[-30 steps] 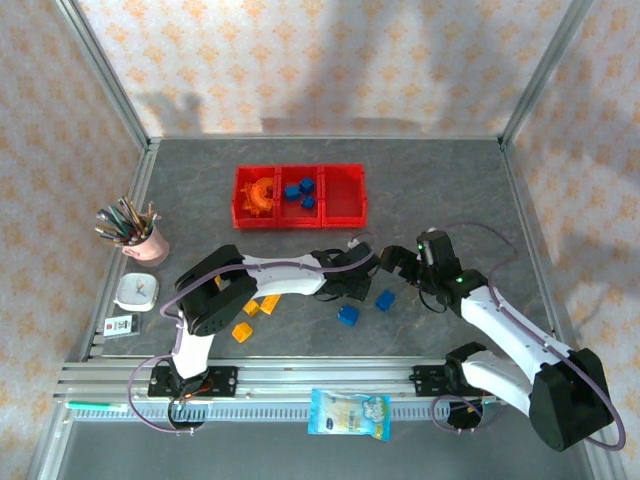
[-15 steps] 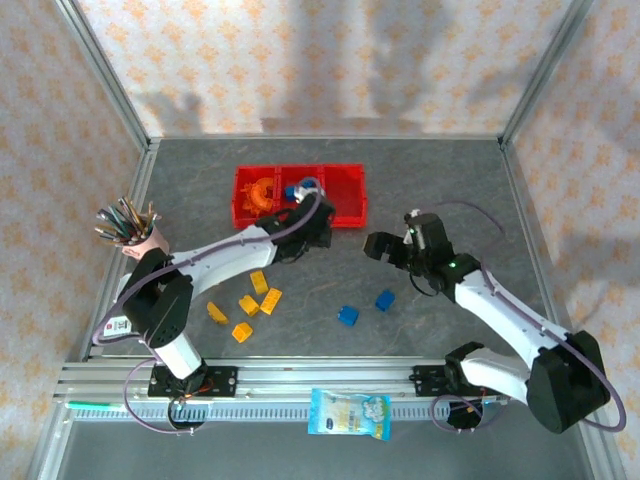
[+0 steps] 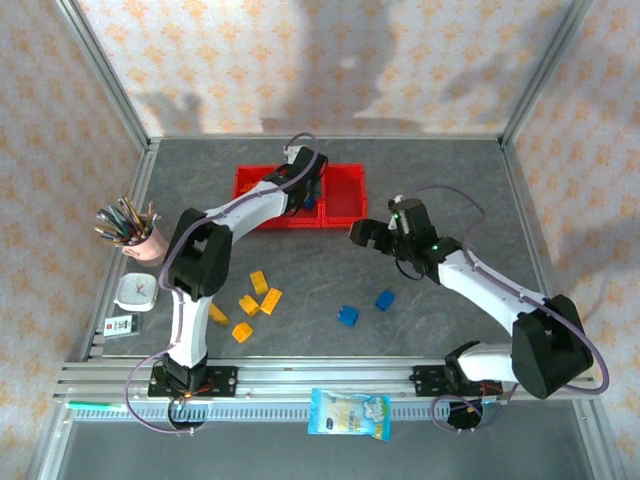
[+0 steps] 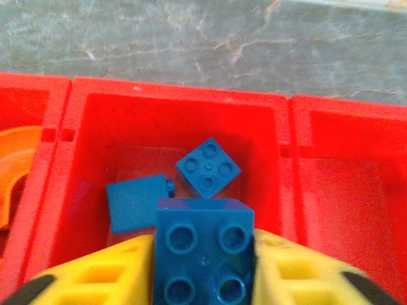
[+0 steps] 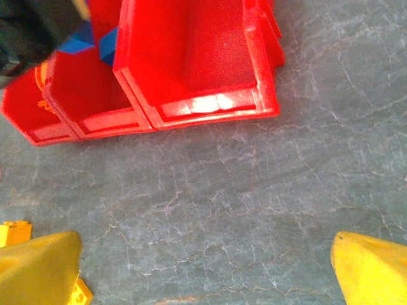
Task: Sort the legos into containers by color
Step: Place the lego in the container, then pick up the lego from the middle-left of the table.
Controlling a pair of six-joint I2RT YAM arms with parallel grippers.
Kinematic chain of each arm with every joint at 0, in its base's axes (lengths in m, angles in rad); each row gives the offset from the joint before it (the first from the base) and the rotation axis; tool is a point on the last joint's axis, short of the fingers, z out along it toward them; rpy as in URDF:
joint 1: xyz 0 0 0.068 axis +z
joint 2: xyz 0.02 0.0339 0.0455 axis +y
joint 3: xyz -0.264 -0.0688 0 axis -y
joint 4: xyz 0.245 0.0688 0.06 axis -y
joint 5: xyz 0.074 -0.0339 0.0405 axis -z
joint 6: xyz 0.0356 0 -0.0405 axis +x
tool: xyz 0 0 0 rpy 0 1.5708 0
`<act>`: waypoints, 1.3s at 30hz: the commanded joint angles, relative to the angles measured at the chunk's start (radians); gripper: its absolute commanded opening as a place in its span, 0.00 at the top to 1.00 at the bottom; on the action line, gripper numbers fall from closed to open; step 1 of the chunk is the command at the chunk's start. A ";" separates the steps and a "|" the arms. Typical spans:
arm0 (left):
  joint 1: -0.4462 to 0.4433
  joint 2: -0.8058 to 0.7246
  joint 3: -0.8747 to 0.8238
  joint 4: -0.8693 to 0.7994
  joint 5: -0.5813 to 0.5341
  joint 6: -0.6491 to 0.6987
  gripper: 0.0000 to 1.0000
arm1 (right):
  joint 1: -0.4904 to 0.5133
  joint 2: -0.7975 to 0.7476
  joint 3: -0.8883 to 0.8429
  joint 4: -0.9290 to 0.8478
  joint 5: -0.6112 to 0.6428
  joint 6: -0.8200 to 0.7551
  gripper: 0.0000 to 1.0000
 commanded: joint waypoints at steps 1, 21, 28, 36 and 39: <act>0.007 0.000 0.067 -0.064 -0.032 0.018 0.53 | 0.003 0.002 0.041 0.012 0.019 -0.025 0.00; -0.196 -0.463 -0.413 -0.075 0.122 -0.085 0.34 | -0.004 -0.139 -0.057 -0.132 0.057 -0.001 0.00; -0.385 -0.551 -0.558 -0.064 0.142 -0.243 0.32 | -0.013 -0.270 -0.174 -0.192 0.072 0.070 0.00; -0.543 -0.495 -0.607 -0.062 0.200 -0.322 0.24 | -0.017 -0.387 -0.303 -0.198 0.042 0.139 0.00; -0.588 -0.470 -0.607 -0.056 0.223 -0.320 0.22 | -0.017 -0.411 -0.317 -0.219 0.044 0.148 0.00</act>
